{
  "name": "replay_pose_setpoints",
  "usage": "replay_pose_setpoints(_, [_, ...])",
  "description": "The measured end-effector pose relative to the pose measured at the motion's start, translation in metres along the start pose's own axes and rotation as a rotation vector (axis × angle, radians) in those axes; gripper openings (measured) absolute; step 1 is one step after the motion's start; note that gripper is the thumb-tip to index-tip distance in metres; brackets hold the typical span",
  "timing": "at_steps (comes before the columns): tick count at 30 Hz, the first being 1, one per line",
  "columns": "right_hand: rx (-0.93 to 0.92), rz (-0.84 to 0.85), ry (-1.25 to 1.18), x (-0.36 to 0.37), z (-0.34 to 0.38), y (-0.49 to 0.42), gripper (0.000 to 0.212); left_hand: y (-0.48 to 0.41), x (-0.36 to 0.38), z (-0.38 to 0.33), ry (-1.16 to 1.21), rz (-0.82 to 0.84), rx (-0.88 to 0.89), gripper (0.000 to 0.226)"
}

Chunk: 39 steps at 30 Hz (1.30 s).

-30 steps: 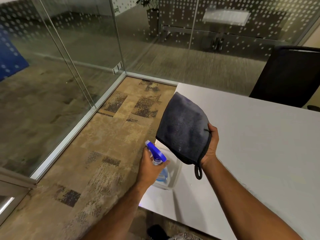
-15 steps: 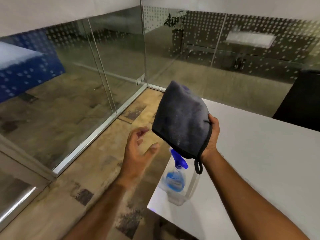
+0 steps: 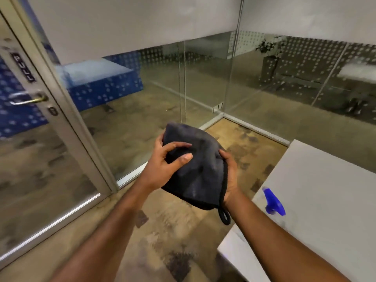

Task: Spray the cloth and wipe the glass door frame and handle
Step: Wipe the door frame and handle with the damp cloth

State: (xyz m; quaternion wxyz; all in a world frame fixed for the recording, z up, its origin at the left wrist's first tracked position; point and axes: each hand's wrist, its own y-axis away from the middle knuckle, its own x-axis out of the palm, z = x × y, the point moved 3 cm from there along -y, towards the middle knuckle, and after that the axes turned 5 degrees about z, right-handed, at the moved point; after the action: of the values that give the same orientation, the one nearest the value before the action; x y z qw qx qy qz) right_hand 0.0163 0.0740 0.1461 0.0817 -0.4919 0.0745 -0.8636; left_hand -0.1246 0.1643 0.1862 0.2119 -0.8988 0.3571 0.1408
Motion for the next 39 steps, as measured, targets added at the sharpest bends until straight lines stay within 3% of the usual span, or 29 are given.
replay_pose_setpoints(2, [0.135, -0.037, 0.001, 0.005, -0.032, -0.013, 0.073, 0.021, -0.024, 0.012, 0.056, -0.055, -0.086, 0.027])
replay_pose_setpoints(7, [0.232, -0.198, 0.098, 0.018, -0.097, -0.045, 0.052, 0.077, -0.086, 0.044, 0.283, -0.125, -0.273, 0.020])
replay_pose_setpoints(11, [0.408, -0.259, 0.131, 0.021, -0.146, -0.057, 0.054, 0.123, -0.129, 0.061, 0.325, -0.211, -0.396, 0.037])
replay_pose_setpoints(14, [0.503, -0.334, 0.206, 0.030, -0.174, -0.067, 0.057, 0.153, -0.151, 0.066, 0.315, -0.258, -0.439, 0.043])
replay_pose_setpoints(21, [0.558, -0.367, 0.400, 0.044, -0.212, -0.086, 0.032, 0.200, -0.190, 0.085, 0.367, -0.331, -0.461, 0.047])
replay_pose_setpoints(29, [0.620, -0.379, 0.433, 0.034, -0.238, -0.125, 0.033, 0.197, -0.218, 0.117, 0.417, -0.403, -0.491, 0.045])
replay_pose_setpoints(39, [0.702, -0.366, 0.444, -0.005, -0.254, -0.241, 0.030, 0.130, -0.278, 0.185, 0.399, -0.515, -0.557, 0.048])
